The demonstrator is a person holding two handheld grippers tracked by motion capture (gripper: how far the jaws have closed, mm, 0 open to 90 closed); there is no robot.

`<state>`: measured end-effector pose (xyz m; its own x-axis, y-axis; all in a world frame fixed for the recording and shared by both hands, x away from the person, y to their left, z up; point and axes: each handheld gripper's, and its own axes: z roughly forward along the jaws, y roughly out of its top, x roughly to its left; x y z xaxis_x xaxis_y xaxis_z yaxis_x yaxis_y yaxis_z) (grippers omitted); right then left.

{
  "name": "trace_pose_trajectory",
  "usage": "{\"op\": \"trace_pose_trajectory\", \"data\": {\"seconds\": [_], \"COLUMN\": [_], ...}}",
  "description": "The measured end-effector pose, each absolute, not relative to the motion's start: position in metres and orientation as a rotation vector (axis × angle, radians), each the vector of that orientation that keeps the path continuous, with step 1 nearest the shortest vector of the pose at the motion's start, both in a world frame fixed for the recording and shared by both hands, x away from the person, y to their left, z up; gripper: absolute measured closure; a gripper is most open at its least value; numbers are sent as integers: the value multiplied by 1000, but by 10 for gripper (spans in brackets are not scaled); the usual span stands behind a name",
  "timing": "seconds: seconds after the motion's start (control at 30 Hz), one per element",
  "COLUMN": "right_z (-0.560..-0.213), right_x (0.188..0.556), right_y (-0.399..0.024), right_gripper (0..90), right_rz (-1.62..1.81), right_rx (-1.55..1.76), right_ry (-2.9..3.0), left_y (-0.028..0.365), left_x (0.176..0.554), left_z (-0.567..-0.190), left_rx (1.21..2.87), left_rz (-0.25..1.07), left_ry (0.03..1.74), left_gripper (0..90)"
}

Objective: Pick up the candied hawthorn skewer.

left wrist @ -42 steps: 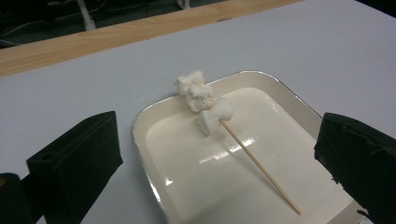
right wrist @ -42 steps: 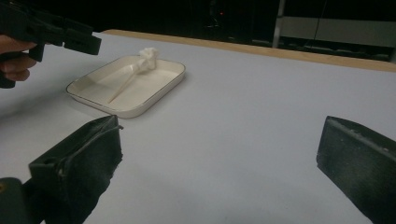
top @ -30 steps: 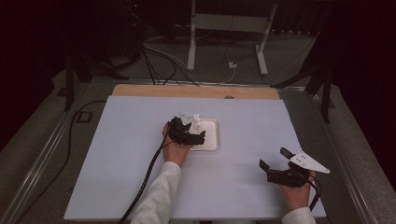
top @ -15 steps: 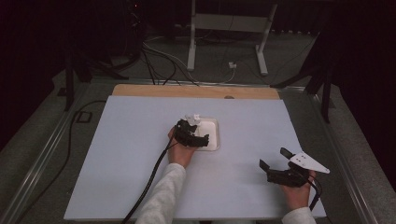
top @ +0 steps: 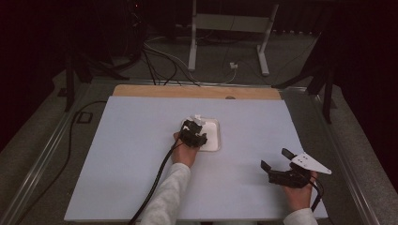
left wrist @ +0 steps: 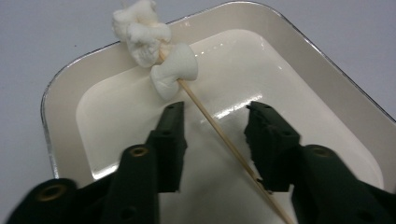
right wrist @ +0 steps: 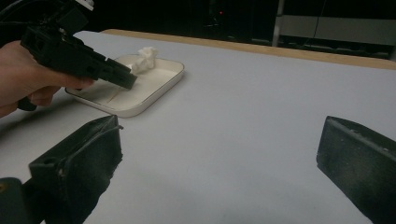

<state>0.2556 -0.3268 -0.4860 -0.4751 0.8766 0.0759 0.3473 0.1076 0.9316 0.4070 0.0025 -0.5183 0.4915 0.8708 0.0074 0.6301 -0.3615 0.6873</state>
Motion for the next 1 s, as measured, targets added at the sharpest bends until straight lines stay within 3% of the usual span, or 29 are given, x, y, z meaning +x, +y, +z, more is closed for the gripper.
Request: {"op": "trace_pose_trajectory", "data": {"seconds": [0.13,0.43,1.0], "right_z": [-486,-486,-487], "right_x": [255,256,256], "right_y": [-327,-326,-327], "right_gripper": [3,3,3], "right_rz": [1360,1358,1361], "right_rx": [1188,1190,1191], "right_ry": [1883,1886,1884], "left_y": [5,12,25], "left_x": [409,412,411], "left_z": [-516,-514,-503], "left_rx": [2117,2113,2042], "left_rz": [491,480,388], "left_ry": [1257,1303,1268], "left_gripper": [722,892,900]}}
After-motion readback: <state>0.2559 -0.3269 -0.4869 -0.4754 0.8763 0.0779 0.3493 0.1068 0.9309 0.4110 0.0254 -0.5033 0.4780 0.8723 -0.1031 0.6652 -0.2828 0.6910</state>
